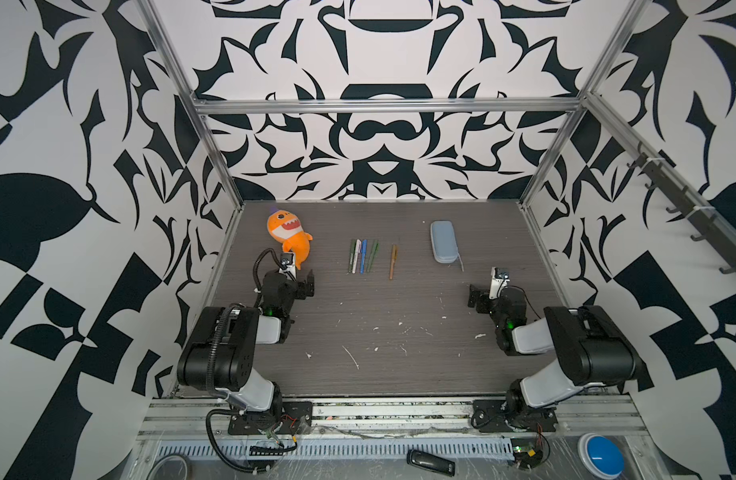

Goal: Insert the pens into the pen caps

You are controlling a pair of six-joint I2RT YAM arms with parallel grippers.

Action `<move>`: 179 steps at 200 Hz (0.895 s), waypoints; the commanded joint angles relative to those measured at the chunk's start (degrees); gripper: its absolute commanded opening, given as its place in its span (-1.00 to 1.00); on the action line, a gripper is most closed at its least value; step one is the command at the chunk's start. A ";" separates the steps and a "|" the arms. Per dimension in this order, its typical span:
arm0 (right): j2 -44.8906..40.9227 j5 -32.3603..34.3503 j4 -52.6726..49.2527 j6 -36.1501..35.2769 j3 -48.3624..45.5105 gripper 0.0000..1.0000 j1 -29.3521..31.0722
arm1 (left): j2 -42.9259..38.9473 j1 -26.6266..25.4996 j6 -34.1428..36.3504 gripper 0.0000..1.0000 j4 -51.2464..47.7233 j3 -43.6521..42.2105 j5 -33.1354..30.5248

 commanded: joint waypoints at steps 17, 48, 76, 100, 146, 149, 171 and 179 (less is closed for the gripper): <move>-0.96 1.39 -2.33 -1.19 6.09 0.99 1.64 | -0.06 0.19 -0.45 0.98 0.11 0.36 0.81; -0.67 1.39 -1.64 -1.24 5.95 1.00 1.69 | -0.02 0.19 -0.37 0.99 0.05 0.47 0.92; -0.78 1.36 -1.64 -1.25 5.99 1.00 1.72 | -0.04 0.19 -0.35 0.99 0.03 0.50 0.90; -0.64 -0.62 -2.43 -1.88 6.36 1.00 1.77 | -0.06 0.19 -0.32 0.98 0.04 0.44 0.91; -0.63 -0.80 -2.42 -2.26 6.43 1.00 2.08 | 0.03 0.19 -0.17 0.99 -0.15 0.60 0.80; -0.68 -0.71 -2.41 -2.28 6.43 1.00 2.03 | 0.02 0.19 -0.21 0.98 -0.14 0.60 0.88; -0.65 -0.53 -2.40 -2.34 6.41 1.00 2.23 | 0.05 0.19 -0.19 0.99 -0.14 0.57 0.89; -0.68 -0.38 -2.49 -2.37 6.43 1.00 2.25 | 0.02 0.19 -0.19 0.98 -0.14 0.54 0.89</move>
